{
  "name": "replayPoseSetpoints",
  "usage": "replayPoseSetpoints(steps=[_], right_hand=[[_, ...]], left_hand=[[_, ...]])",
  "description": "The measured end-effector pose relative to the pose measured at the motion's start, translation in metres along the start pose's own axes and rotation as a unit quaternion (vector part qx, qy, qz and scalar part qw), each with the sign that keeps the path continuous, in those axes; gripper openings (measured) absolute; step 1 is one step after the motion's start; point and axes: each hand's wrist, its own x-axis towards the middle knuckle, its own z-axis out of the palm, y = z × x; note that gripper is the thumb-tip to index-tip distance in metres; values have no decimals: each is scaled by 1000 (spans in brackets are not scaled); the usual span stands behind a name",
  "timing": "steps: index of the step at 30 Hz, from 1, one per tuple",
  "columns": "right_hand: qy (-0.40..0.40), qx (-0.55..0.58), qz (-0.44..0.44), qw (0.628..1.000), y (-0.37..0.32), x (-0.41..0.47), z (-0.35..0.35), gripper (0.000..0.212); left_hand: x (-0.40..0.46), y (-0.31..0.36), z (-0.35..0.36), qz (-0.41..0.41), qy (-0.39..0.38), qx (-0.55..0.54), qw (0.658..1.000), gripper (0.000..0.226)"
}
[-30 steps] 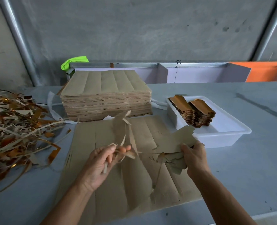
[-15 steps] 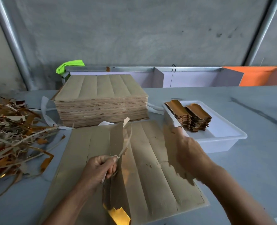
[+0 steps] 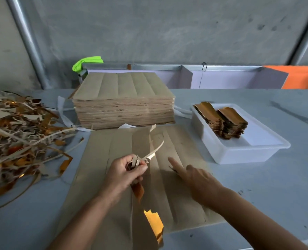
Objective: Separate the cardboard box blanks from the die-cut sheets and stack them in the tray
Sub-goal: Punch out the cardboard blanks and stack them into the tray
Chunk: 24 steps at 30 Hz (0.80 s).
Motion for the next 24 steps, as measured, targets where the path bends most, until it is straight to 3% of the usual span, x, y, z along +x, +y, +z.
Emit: replayPoseSetpoints(steps=[3,6,10,13,16,19,24], right_hand=[[105,22,0,994,11,-3,-11,105],[147,132,-29,980,13,-10,-27,104],[97,216,-52,970,5,-19,-29,98],[65,215,-62,972,-2,-23,-22,97],[89,148,-38,984,-14,-20,-23,73],[53,180,-60,980,-29,-17,-28,36],[33,213,4,976,-47,-2,-28,25]], left_hand=[[2,4,8,1,39,-59,997,13],[3,8,17,-36,53,-140,988,17],[-2,4,21,-94,86,-189,974,19],[-9,-4,9,-108,122,-145,976,18],[-16,-11,-5,-108,87,-60,989,13],[-20,-12,-11,-103,53,-49,992,19],[-17,-5,-7,-83,49,-53,994,25]])
